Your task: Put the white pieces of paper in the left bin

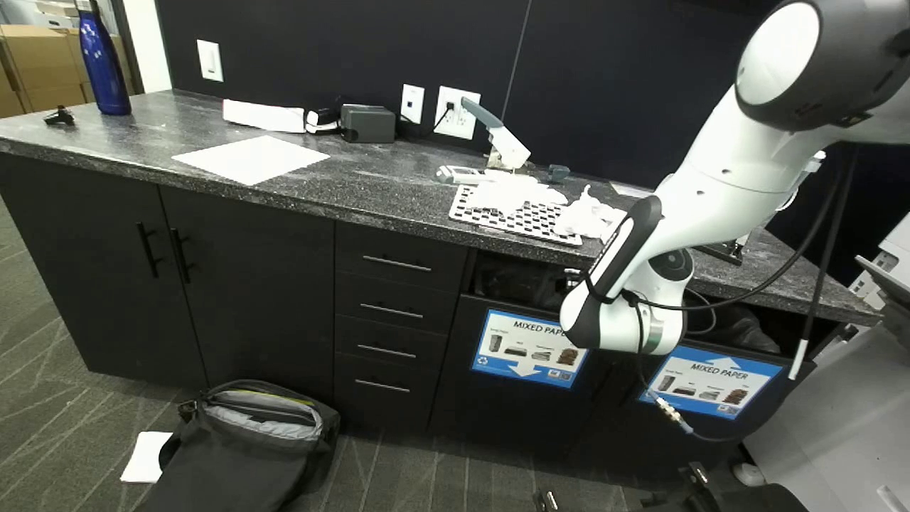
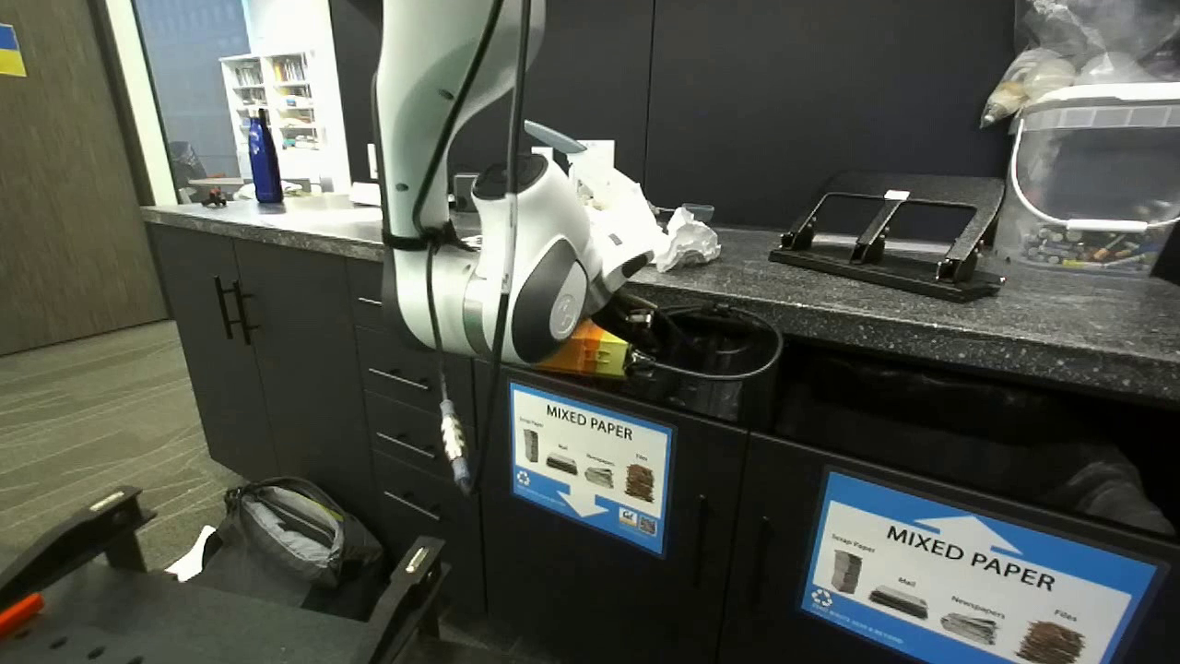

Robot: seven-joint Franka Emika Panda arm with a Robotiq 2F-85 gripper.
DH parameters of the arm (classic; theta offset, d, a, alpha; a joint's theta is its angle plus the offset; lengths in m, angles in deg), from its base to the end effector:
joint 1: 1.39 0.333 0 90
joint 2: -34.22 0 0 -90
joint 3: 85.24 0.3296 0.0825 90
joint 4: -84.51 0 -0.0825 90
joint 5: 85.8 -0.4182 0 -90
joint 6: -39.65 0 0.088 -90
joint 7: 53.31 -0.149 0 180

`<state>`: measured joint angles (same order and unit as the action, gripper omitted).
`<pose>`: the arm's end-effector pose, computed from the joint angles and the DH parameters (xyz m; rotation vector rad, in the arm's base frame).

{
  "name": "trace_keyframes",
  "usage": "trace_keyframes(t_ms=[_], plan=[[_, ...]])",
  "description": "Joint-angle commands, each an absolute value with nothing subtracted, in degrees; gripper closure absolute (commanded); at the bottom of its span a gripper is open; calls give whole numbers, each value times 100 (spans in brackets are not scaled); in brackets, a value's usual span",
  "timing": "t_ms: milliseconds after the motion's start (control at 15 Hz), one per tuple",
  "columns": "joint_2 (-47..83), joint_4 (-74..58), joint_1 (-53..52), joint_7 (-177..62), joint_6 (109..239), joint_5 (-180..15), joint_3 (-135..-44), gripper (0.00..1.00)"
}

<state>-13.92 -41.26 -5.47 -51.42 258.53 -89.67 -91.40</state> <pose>0.5840 -0.1186 0.0447 2.7500 -0.2026 1.1335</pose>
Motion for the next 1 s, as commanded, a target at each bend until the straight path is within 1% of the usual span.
trace_keyframes(t_ms=[0, 133, 333, 533, 667, 867, 933], plan=[[-15, -5562, -108, -4758, 25138, -9304, -9490, 0], [556, -5935, 192, -4554, 24241, -9487, -9753, 0], [1440, -6439, 904, -4217, 22815, -9560, -10479, 0], [1994, -6173, 2081, -4035, 21336, -9276, -11850, 0], [2233, -5833, 2762, -4389, 20549, -8553, -12730, 0], [2552, -4935, 2964, -4547, 19333, -7970, -12971, 0], [2754, -4614, 1955, -4800, 19030, -7517, -11983, 0]])
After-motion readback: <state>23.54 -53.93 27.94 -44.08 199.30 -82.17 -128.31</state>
